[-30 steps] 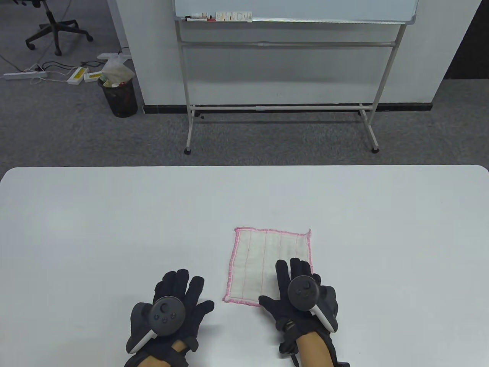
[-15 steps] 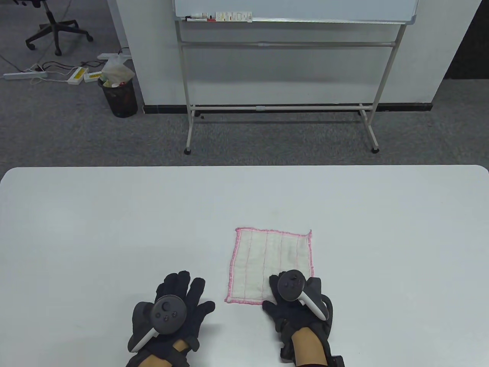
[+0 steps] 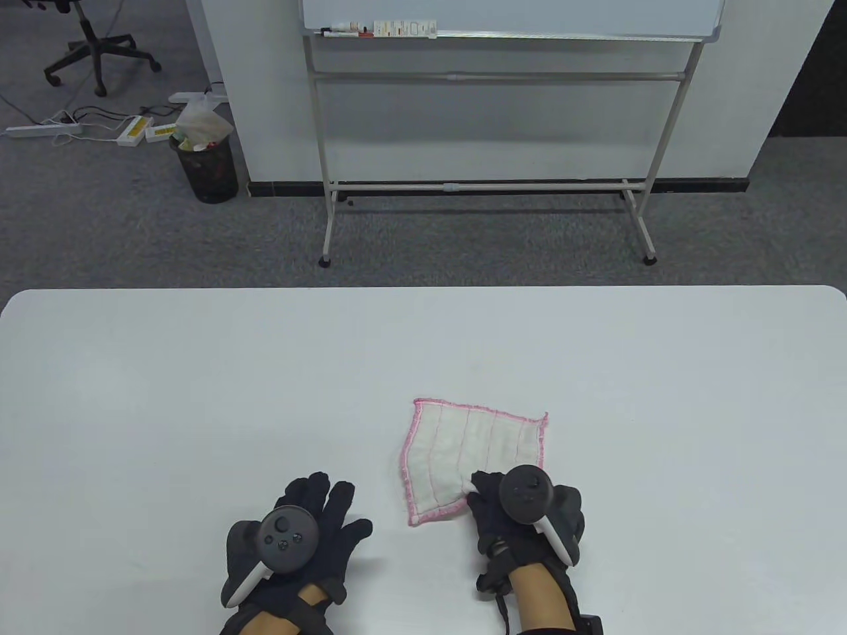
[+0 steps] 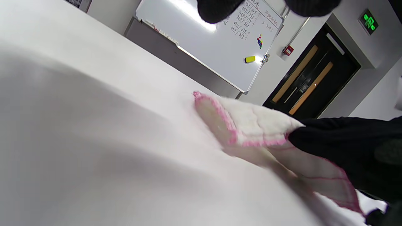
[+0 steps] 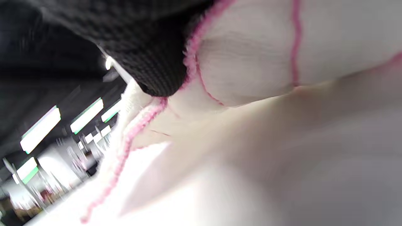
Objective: Squeeze dry dish cloth into compact mass
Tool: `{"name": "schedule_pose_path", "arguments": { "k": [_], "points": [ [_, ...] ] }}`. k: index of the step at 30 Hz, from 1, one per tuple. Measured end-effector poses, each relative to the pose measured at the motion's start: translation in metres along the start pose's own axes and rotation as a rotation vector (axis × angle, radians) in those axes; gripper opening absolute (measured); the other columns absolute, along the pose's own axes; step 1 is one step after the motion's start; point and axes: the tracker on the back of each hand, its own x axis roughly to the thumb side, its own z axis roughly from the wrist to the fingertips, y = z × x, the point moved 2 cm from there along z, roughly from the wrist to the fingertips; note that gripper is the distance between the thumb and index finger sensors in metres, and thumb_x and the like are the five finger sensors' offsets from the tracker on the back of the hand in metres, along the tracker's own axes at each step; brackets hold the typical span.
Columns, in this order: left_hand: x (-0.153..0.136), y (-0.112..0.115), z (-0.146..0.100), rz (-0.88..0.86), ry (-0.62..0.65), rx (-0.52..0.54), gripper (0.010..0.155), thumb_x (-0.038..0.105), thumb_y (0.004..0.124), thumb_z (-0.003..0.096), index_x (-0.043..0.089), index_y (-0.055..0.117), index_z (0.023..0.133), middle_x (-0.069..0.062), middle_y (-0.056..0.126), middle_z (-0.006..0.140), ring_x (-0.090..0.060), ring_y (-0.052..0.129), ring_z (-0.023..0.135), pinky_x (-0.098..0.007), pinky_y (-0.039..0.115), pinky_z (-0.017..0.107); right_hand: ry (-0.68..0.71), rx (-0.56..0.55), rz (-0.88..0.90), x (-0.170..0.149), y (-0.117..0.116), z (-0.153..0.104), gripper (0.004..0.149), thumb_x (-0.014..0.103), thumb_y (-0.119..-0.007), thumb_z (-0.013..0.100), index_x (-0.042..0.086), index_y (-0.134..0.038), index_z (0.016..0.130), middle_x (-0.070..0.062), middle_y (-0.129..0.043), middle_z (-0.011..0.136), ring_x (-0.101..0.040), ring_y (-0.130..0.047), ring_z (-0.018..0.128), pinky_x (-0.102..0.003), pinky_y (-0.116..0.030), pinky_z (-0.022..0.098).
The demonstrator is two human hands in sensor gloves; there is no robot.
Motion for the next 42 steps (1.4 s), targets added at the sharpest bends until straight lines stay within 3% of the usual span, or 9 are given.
{"name": "schedule_pose_path", "arguments": {
  "k": [6, 12, 18, 21, 24, 28, 32, 35, 42],
  "points": [
    [0.011, 0.006, -0.002, -0.106, 0.028, -0.094, 0.074, 0.067, 0.055, 0.0567, 0.019, 0.036, 0.11, -0.013, 0.019, 0.115, -0.046, 0.017, 0.102, -0.063, 0.023, 0.071, -0.025, 0.109, 0.371, 0.01, 0.012, -0.006, 0.05, 0.039, -0.086, 0.044, 0.008, -0.084, 0.084, -0.017, -0.089, 0.085, -0.042, -0.088, 0.081, -0.059, -0.069, 0.06],
    [0.01, 0.024, -0.006, -0.485, -0.001, -0.288, 0.088, 0.07, 0.05, 0.0582, 0.011, 0.007, 0.106, -0.026, 0.005, 0.11, -0.056, 0.012, 0.098, -0.068, 0.027, 0.069, 0.018, 0.307, 0.891, 0.024, -0.007, -0.017, 0.053, 0.04, -0.083, 0.046, 0.006, -0.082, 0.086, -0.021, -0.087, 0.085, -0.047, -0.087, 0.079, -0.061, -0.07, 0.056],
    [0.006, 0.037, -0.003, -0.933, 0.016, -0.375, 0.095, 0.071, 0.046, 0.0606, 0.006, -0.014, 0.095, -0.034, -0.009, 0.1, -0.063, 0.007, 0.092, -0.071, 0.029, 0.067, 0.192, 0.541, 1.114, 0.057, -0.028, -0.032, 0.053, 0.043, -0.075, 0.051, 0.007, -0.077, 0.089, -0.02, -0.069, 0.1, -0.047, -0.07, 0.092, -0.06, -0.064, 0.062],
    [0.012, 0.048, -0.006, -1.155, 0.065, -0.552, 0.096, 0.072, 0.043, 0.0617, 0.006, -0.021, 0.092, -0.036, -0.012, 0.098, -0.065, 0.01, 0.091, -0.07, 0.035, 0.068, 0.246, 0.695, 1.18, 0.073, -0.045, -0.04, 0.052, 0.044, -0.072, 0.052, 0.006, -0.075, 0.088, -0.022, -0.062, 0.102, -0.05, -0.065, 0.094, -0.061, -0.062, 0.063],
    [0.019, 0.048, -0.007, -1.271, 0.118, -0.528, 0.093, 0.069, 0.044, 0.0628, 0.008, -0.019, 0.094, -0.034, 0.001, 0.104, -0.058, 0.031, 0.098, -0.064, 0.048, 0.07, 0.248, 0.798, 1.259, 0.083, -0.06, -0.046, 0.052, 0.044, -0.068, 0.054, 0.006, -0.07, 0.09, -0.024, -0.052, 0.104, -0.05, -0.061, 0.095, -0.061, -0.063, 0.063],
    [0.014, 0.031, -0.003, -1.233, 0.166, -0.323, 0.083, 0.064, 0.047, 0.0642, 0.01, -0.004, 0.103, -0.028, 0.024, 0.109, -0.048, 0.054, 0.096, -0.055, 0.061, 0.069, 0.21, 0.758, 1.301, 0.08, -0.062, -0.044, 0.052, 0.044, -0.069, 0.055, 0.006, -0.069, 0.091, -0.024, -0.068, 0.096, -0.046, -0.082, 0.081, -0.052, -0.075, 0.053],
    [0.006, 0.02, -0.001, -1.235, 0.157, -0.193, 0.07, 0.058, 0.05, 0.0646, 0.014, 0.018, 0.108, -0.019, 0.043, 0.11, -0.042, 0.064, 0.094, -0.051, 0.066, 0.068, 0.206, 0.745, 1.119, 0.076, -0.057, -0.043, 0.052, 0.044, -0.071, 0.055, 0.006, -0.07, 0.091, -0.02, -0.078, 0.086, -0.04, -0.092, 0.064, -0.049, -0.08, 0.041],
    [0.002, 0.016, -0.001, -1.208, 0.151, -0.117, 0.062, 0.054, 0.054, 0.0649, 0.016, 0.032, 0.108, -0.014, 0.054, 0.107, -0.038, 0.071, 0.092, -0.048, 0.071, 0.067, 0.173, 0.62, 0.976, 0.073, -0.048, -0.042, 0.054, 0.045, -0.076, 0.053, 0.005, -0.074, 0.089, -0.019, -0.086, 0.078, -0.04, -0.095, 0.054, -0.05, -0.08, 0.035],
    [-0.006, -0.008, -0.007, -0.998, 0.095, 0.128, 0.056, 0.047, 0.061, 0.0637, 0.015, 0.043, 0.106, -0.015, 0.065, 0.103, -0.035, 0.084, 0.085, -0.043, 0.081, 0.062, 0.402, 0.182, 0.636, 0.09, -0.001, -0.055, 0.067, 0.046, -0.085, 0.048, 0.006, -0.063, 0.097, -0.023, -0.07, 0.093, -0.048, -0.083, 0.076, -0.06, -0.071, 0.052]
  ]
}}
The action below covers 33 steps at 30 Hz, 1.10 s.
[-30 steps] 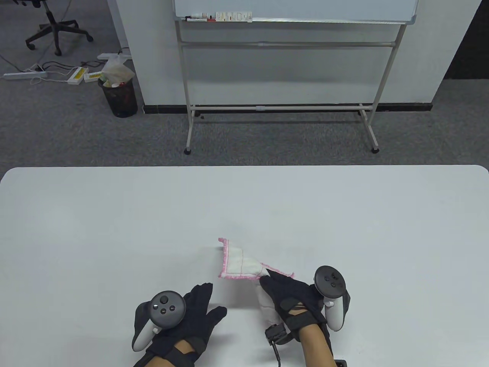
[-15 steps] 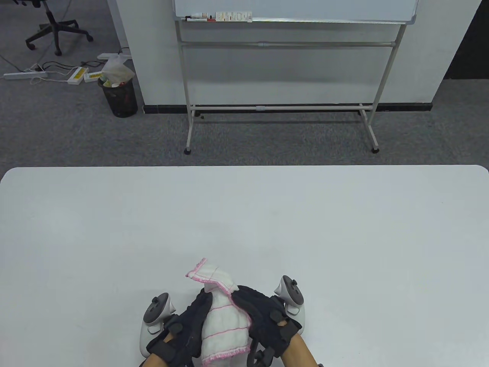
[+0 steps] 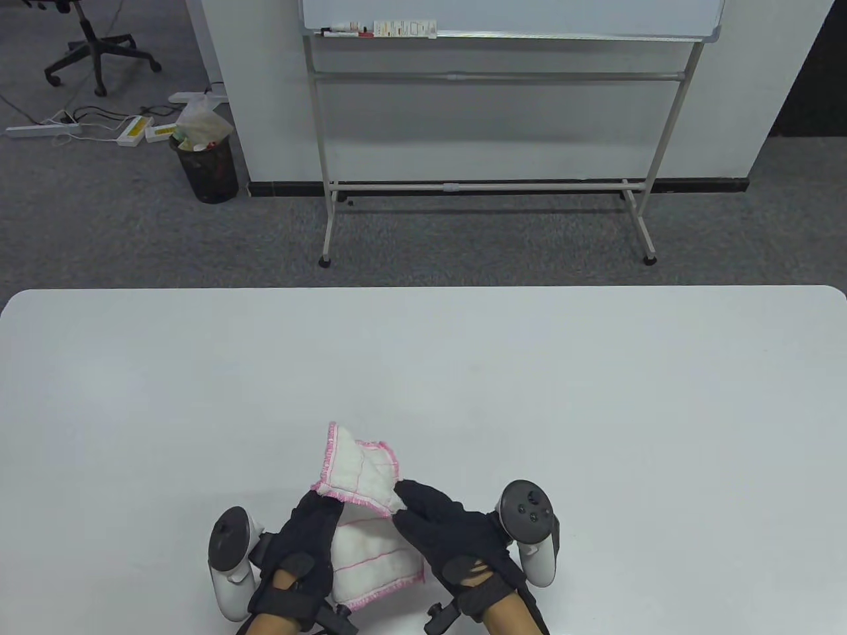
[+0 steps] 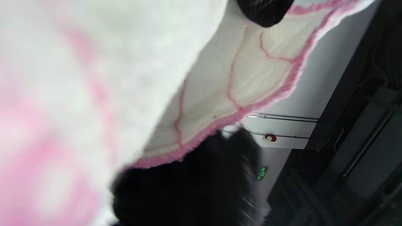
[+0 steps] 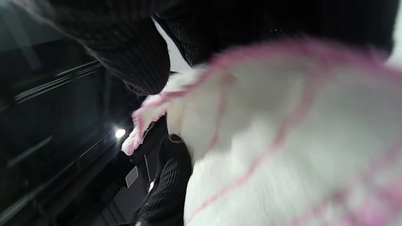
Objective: Squeeze dry dish cloth into compact mass
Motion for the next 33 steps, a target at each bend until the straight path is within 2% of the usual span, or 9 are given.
{"name": "schedule_pose_path", "arguments": {
  "k": [4, 8, 14, 17, 20, 22, 24, 27, 33],
  "points": [
    [-0.002, -0.002, -0.002, -0.038, -0.024, 0.058, 0.057, 0.045, 0.062, 0.0632, 0.012, 0.043, 0.106, -0.019, 0.064, 0.103, -0.039, 0.083, 0.085, -0.046, 0.082, 0.061, 0.267, -0.06, -0.276, 0.04, -0.001, -0.01, 0.071, 0.045, -0.09, 0.045, 0.011, -0.06, 0.1, -0.019, -0.063, 0.101, -0.046, -0.073, 0.09, -0.06, -0.063, 0.063],
    [-0.005, -0.001, -0.002, -0.037, -0.076, 0.042, 0.059, 0.045, 0.062, 0.0631, 0.01, 0.042, 0.106, -0.022, 0.062, 0.103, -0.042, 0.081, 0.085, -0.048, 0.08, 0.061, 0.421, 0.038, -0.389, 0.06, -0.025, -0.016, 0.069, 0.037, -0.093, 0.044, 0.016, -0.06, 0.101, -0.014, -0.06, 0.105, -0.041, -0.065, 0.099, -0.059, -0.055, 0.07],
    [-0.005, 0.014, -0.001, -0.016, -0.103, -0.137, 0.06, 0.044, 0.062, 0.063, 0.008, 0.042, 0.105, -0.024, 0.062, 0.102, -0.045, 0.08, 0.085, -0.051, 0.079, 0.06, 0.292, 0.262, -0.643, 0.043, -0.056, -0.009, 0.085, 0.036, -0.096, 0.042, 0.025, -0.041, 0.105, -0.004, -0.031, 0.113, -0.034, -0.026, 0.108, -0.06, -0.031, 0.075],
    [-0.004, 0.018, -0.001, -0.017, -0.103, -0.176, 0.057, 0.044, 0.061, 0.0635, 0.008, 0.044, 0.105, -0.024, 0.063, 0.102, -0.044, 0.08, 0.085, -0.051, 0.079, 0.06, 0.242, 0.274, -0.687, 0.033, -0.053, -0.007, 0.104, 0.047, -0.1, 0.038, 0.033, -0.022, 0.105, -0.004, -0.019, 0.113, -0.033, -0.014, 0.108, -0.062, -0.025, 0.075],
    [-0.001, 0.026, 0.001, -0.032, -0.078, -0.234, 0.057, 0.045, 0.062, 0.063, 0.008, 0.046, 0.104, -0.023, 0.064, 0.102, -0.044, 0.081, 0.084, -0.051, 0.079, 0.06, 0.177, 0.272, -0.682, 0.021, -0.046, -0.005, 0.115, 0.05, -0.1, 0.036, 0.025, -0.011, 0.103, -0.007, -0.016, 0.113, -0.035, -0.014, 0.108, -0.064, -0.028, 0.074],
    [0.001, 0.036, 0.002, -0.061, -0.053, -0.313, 0.058, 0.047, 0.062, 0.0628, 0.007, 0.047, 0.103, -0.023, 0.066, 0.101, -0.043, 0.083, 0.083, -0.05, 0.08, 0.059, 0.144, 0.268, -0.654, 0.014, -0.04, -0.004, 0.117, 0.05, -0.1, 0.036, 0.023, -0.008, 0.102, -0.01, -0.017, 0.112, -0.039, -0.02, 0.108, -0.065, -0.035, 0.074],
    [0.004, 0.042, 0.001, -0.065, -0.038, -0.358, 0.061, 0.047, 0.061, 0.0627, 0.004, 0.044, 0.102, -0.023, 0.063, 0.102, -0.044, 0.079, 0.085, -0.051, 0.076, 0.062, 0.122, 0.255, -0.584, 0.009, -0.034, -0.002, 0.117, 0.05, -0.101, 0.035, 0.02, -0.01, 0.103, -0.016, -0.031, 0.11, -0.043, -0.049, 0.104, -0.065, -0.053, 0.068],
    [0.006, 0.045, 0.003, -0.067, -0.004, -0.389, 0.063, 0.047, 0.06, 0.0622, 0.002, 0.04, 0.101, -0.026, 0.06, 0.1, -0.044, 0.075, 0.088, -0.052, 0.072, 0.066, 0.065, 0.221, -0.445, 0.0, -0.028, 0.0, 0.111, 0.045, -0.101, 0.035, 0.013, -0.021, 0.104, -0.022, -0.056, 0.097, -0.041, -0.085, 0.074, -0.059, -0.071, 0.052],
    [0.014, 0.032, 0.001, -0.03, 0.044, -0.284, 0.06, 0.051, 0.058, 0.0627, 0.012, 0.041, 0.105, -0.022, 0.061, 0.098, -0.042, 0.076, 0.085, -0.052, 0.071, 0.064, -0.041, 0.119, -0.237, -0.01, -0.016, 0.005, 0.073, 0.04, -0.097, 0.038, 0.002, -0.067, 0.092, -0.021, -0.089, 0.062, -0.031, -0.099, 0.028, -0.051, -0.082, 0.023]
  ]
}}
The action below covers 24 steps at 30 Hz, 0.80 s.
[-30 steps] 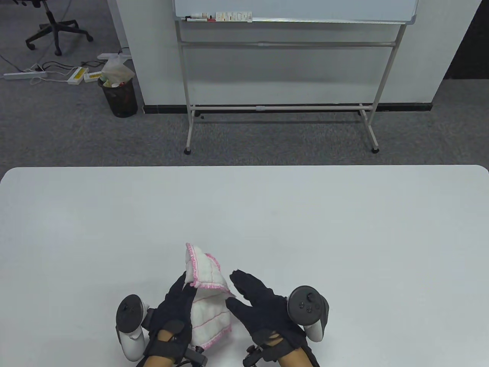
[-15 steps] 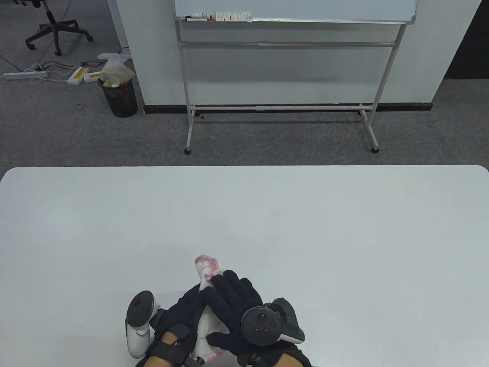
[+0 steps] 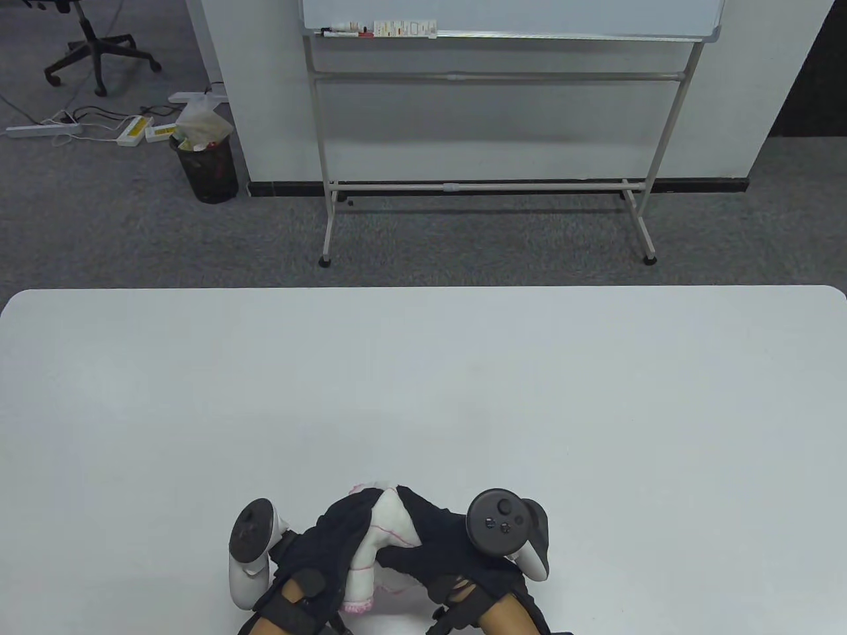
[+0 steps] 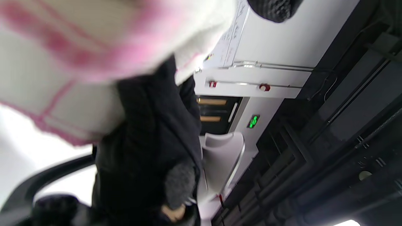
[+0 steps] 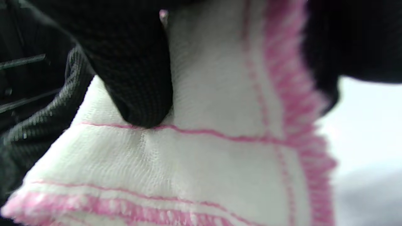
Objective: Squeeze dry dish cloth into compact mass
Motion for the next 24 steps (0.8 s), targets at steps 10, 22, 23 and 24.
{"name": "schedule_pose_path", "arguments": {
  "k": [10, 22, 23, 24],
  "points": [
    [0.037, 0.008, -0.01, 0.569, 0.119, 0.046, 0.075, 0.054, 0.062, 0.0596, 0.021, 0.017, 0.109, -0.014, 0.004, 0.112, -0.049, 0.013, 0.102, -0.065, 0.031, 0.073, -0.226, -0.215, 0.046, -0.021, 0.024, -0.007, 0.054, 0.043, -0.092, 0.043, -0.002, -0.085, 0.073, -0.018, -0.097, 0.04, -0.025, -0.096, 0.006, -0.046, -0.081, 0.008],
    [-0.018, 0.026, 0.003, 0.179, -0.093, -0.144, 0.092, 0.06, 0.061, 0.0605, 0.014, -0.009, 0.099, -0.025, 0.012, 0.108, -0.05, 0.053, 0.095, -0.058, 0.058, 0.067, -0.237, 0.035, 0.847, -0.038, -0.019, -0.007, 0.072, 0.057, -0.072, 0.047, -0.007, -0.076, 0.08, -0.021, -0.096, 0.048, -0.029, -0.101, 0.012, -0.046, -0.083, 0.01],
    [-0.016, 0.023, 0.003, 0.174, -0.081, -0.126, 0.092, 0.061, 0.061, 0.0604, 0.015, -0.008, 0.1, -0.026, 0.018, 0.107, -0.045, 0.06, 0.091, -0.054, 0.063, 0.065, -0.216, 0.07, 0.905, -0.037, -0.024, -0.006, 0.073, 0.057, -0.068, 0.048, -0.007, -0.073, 0.082, -0.022, -0.096, 0.05, -0.03, -0.101, 0.014, -0.047, -0.084, 0.011],
    [-0.012, 0.019, 0.002, 0.171, -0.059, -0.085, 0.092, 0.061, 0.062, 0.0601, 0.014, -0.007, 0.1, -0.026, 0.025, 0.105, -0.042, 0.067, 0.087, -0.051, 0.067, 0.062, -0.195, 0.127, 0.967, -0.033, -0.029, -0.005, 0.074, 0.057, -0.066, 0.049, -0.008, -0.071, 0.084, -0.025, -0.094, 0.053, -0.033, -0.101, 0.016, -0.048, -0.083, 0.013]
  ]
}}
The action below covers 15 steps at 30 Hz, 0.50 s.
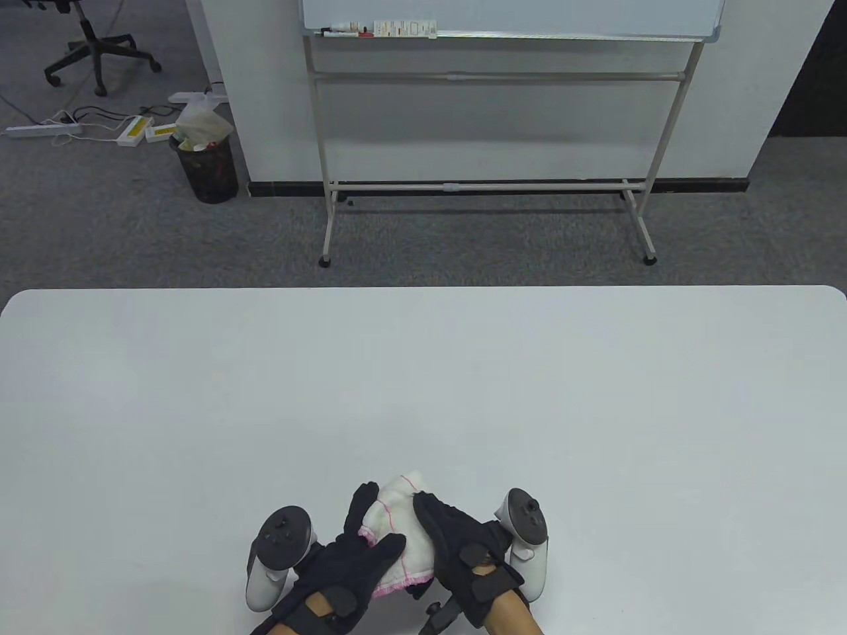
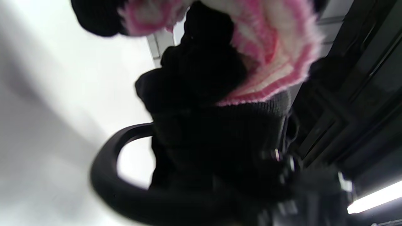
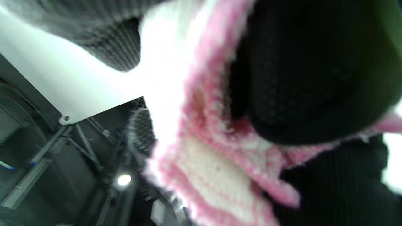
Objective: Squeeze dry dish cloth into compact mass
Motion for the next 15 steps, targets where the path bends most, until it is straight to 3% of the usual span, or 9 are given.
{"name": "schedule_pose_path", "arguments": {
  "k": [2, 5, 9, 11, 12, 13, 15],
  "points": [
    [0.002, -0.01, -0.003, -0.005, 0.008, 0.087, 0.088, 0.06, 0.064, 0.0596, 0.014, 0.003, 0.103, -0.025, 0.042, 0.099, -0.033, 0.079, 0.076, -0.045, 0.074, 0.055, -0.001, 0.069, -0.008, 0.0, -0.008, 0.001, 0.075, 0.057, -0.065, 0.049, -0.008, -0.069, 0.085, -0.028, -0.092, 0.056, -0.037, -0.101, 0.02, -0.051, -0.082, 0.015],
    [-0.002, -0.022, -0.005, -0.042, 0.002, 0.137, 0.082, 0.053, 0.072, 0.0573, 0.012, 0.019, 0.105, -0.02, 0.063, 0.088, -0.029, 0.089, 0.065, -0.042, 0.082, 0.046, 0.021, 0.051, -0.14, 0.009, -0.014, 0.001, 0.075, 0.057, -0.071, 0.048, -0.008, -0.07, 0.085, -0.03, -0.091, 0.058, -0.042, -0.099, 0.023, -0.055, -0.079, 0.018],
    [0.001, -0.031, -0.009, -0.014, -0.006, 0.199, 0.074, 0.049, 0.076, 0.0562, 0.014, 0.034, 0.105, -0.017, 0.072, 0.079, -0.029, 0.093, 0.056, -0.041, 0.084, 0.041, 0.084, -0.11, -0.404, 0.028, -0.016, -0.007, 0.072, 0.057, -0.074, 0.048, -0.007, -0.074, 0.081, -0.026, -0.093, 0.056, -0.041, -0.099, 0.024, -0.055, -0.079, 0.019],
    [0.003, -0.035, -0.012, 0.004, -0.005, 0.249, 0.068, 0.049, 0.076, 0.0562, 0.016, 0.04, 0.103, -0.015, 0.074, 0.077, -0.025, 0.095, 0.053, -0.038, 0.086, 0.039, 0.186, -0.246, -0.531, 0.037, -0.015, -0.014, 0.07, 0.055, -0.078, 0.047, -0.006, -0.075, 0.081, -0.027, -0.091, 0.059, -0.042, -0.098, 0.027, -0.056, -0.078, 0.021],
    [0.004, -0.038, -0.013, -0.011, -0.001, 0.279, 0.066, 0.049, 0.077, 0.0562, 0.016, 0.042, 0.102, -0.015, 0.075, 0.076, -0.025, 0.095, 0.053, -0.039, 0.086, 0.039, 0.29, -0.313, -0.66, 0.044, -0.016, -0.019, 0.071, 0.056, -0.08, 0.046, -0.004, -0.073, 0.084, -0.026, -0.09, 0.063, -0.042, -0.099, 0.031, -0.056, -0.079, 0.024],
    [0.004, -0.041, -0.014, -0.007, -0.007, 0.298, 0.065, 0.048, 0.077, 0.056, 0.016, 0.044, 0.102, -0.015, 0.075, 0.076, -0.026, 0.095, 0.052, -0.039, 0.085, 0.038, 0.349, -0.309, -0.76, 0.05, -0.019, -0.021, 0.074, 0.056, -0.082, 0.045, -0.002, -0.068, 0.089, -0.027, -0.085, 0.071, -0.044, -0.098, 0.041, -0.058, -0.078, 0.03],
    [0.005, -0.044, -0.015, 0.063, -0.02, 0.341, 0.064, 0.046, 0.079, 0.0552, 0.016, 0.046, 0.101, -0.017, 0.074, 0.077, -0.028, 0.095, 0.053, -0.041, 0.085, 0.038, 0.409, -0.208, -0.976, 0.055, -0.029, -0.022, 0.087, 0.058, -0.083, 0.045, 0.009, -0.042, 0.103, -0.024, -0.059, 0.096, -0.047, -0.079, 0.079, -0.062, -0.069, 0.05]
  ]
}}
